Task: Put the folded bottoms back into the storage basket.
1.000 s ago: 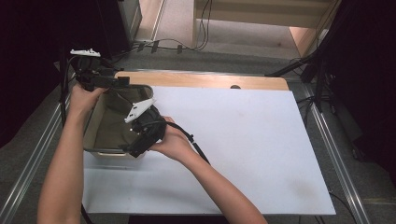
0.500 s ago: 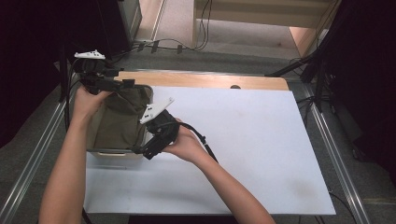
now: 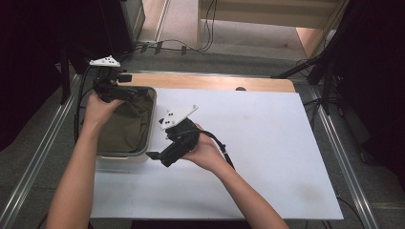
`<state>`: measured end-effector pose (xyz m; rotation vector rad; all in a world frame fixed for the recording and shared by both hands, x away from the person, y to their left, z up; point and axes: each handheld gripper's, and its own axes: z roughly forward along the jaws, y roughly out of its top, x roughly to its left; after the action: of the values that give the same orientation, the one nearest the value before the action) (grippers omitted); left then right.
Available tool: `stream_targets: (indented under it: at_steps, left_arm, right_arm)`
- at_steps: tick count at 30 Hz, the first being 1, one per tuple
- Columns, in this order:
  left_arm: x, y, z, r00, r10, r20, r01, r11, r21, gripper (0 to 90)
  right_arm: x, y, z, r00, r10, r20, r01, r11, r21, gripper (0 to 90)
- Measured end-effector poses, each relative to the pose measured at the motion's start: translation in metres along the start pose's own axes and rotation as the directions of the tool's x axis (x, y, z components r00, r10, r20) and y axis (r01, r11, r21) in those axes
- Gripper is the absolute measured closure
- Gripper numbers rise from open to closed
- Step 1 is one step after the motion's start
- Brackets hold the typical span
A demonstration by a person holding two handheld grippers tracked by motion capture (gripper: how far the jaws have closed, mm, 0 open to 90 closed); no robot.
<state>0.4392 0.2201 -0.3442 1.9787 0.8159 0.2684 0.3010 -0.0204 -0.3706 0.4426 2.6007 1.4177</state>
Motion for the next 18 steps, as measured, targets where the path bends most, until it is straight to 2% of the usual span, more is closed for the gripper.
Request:
stream_targets:
  at_steps: [10,18]
  left_arm:
    - [-0.029,0.002,0.008,0.9983,0.038,0.045,-0.037,0.9993,-0.005,1.1]
    - [-0.048,-0.004,0.012,0.995,0.059,0.081,-0.058,0.9982,-0.016,1.0]
  right_arm:
    - [-0.002,-0.016,-0.029,0.9992,0.018,0.037,-0.017,1.0,-0.022,0.0]
    - [-0.008,-0.033,-0.048,0.9962,0.043,0.077,-0.041,0.999,-0.026,0.0]
